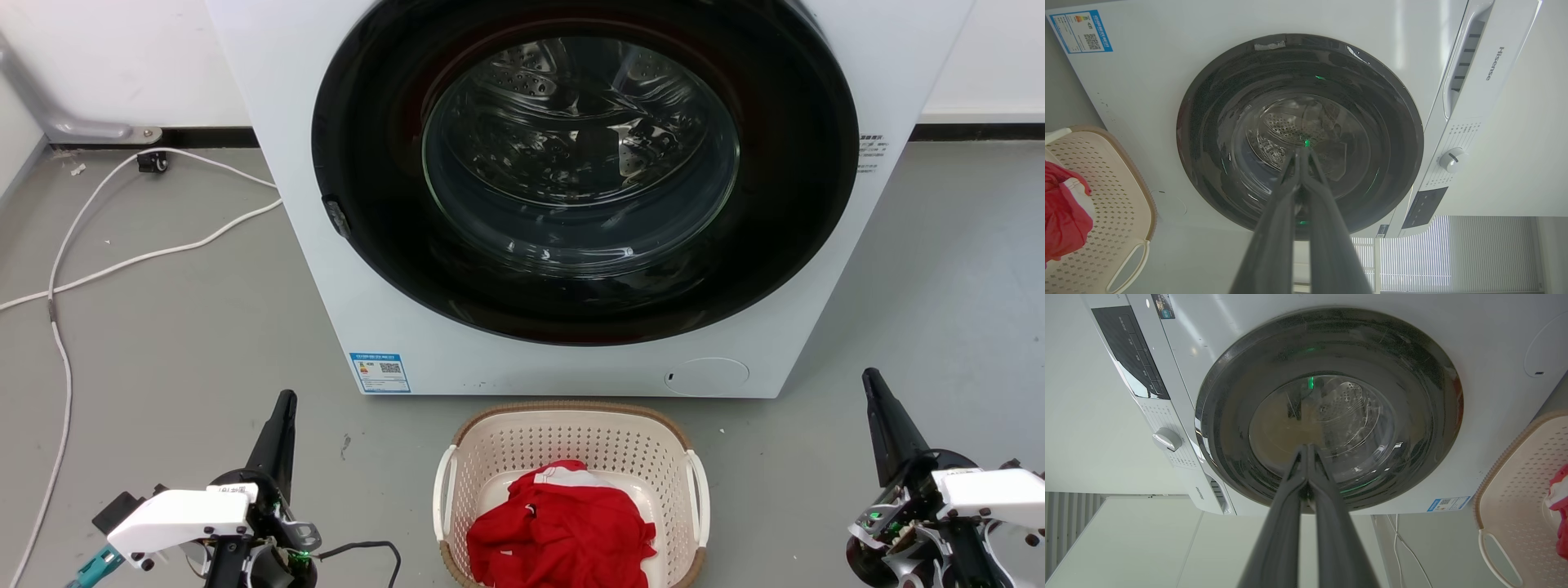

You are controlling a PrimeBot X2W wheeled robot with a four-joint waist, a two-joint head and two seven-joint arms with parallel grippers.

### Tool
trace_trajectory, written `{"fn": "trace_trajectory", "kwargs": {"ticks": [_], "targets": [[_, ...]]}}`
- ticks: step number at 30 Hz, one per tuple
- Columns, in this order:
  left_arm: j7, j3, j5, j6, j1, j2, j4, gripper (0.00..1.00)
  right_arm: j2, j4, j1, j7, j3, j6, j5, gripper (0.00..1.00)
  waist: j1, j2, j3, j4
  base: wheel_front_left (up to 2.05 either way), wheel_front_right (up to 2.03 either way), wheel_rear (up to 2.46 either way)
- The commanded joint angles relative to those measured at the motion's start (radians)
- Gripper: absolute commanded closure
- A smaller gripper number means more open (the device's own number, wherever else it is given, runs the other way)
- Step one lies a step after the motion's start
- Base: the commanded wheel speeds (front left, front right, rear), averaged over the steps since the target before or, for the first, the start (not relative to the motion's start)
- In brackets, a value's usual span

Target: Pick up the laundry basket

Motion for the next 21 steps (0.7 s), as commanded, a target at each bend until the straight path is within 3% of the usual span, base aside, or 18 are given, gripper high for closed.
{"fn": "trace_trajectory", "kwargs": {"ticks": [1, 21], "targets": [[0.004, 0.003, 0.007, -0.003, -0.01, -0.001, 0.001, 1.0, 0.002, 0.001, -0.011, 0.003, -0.001, 0.003, -0.004, 1.0, 0.0, 0.0, 0.0, 0.0, 0.0, 0.0, 0.0], [0.007, 0.006, 0.007, -0.003, -0.01, -0.003, 0.001, 1.0, 0.003, 0.001, -0.011, 0.004, -0.002, 0.003, -0.004, 1.0, 0.0, 0.0, 0.0, 0.0, 0.0, 0.0, 0.0]]}}
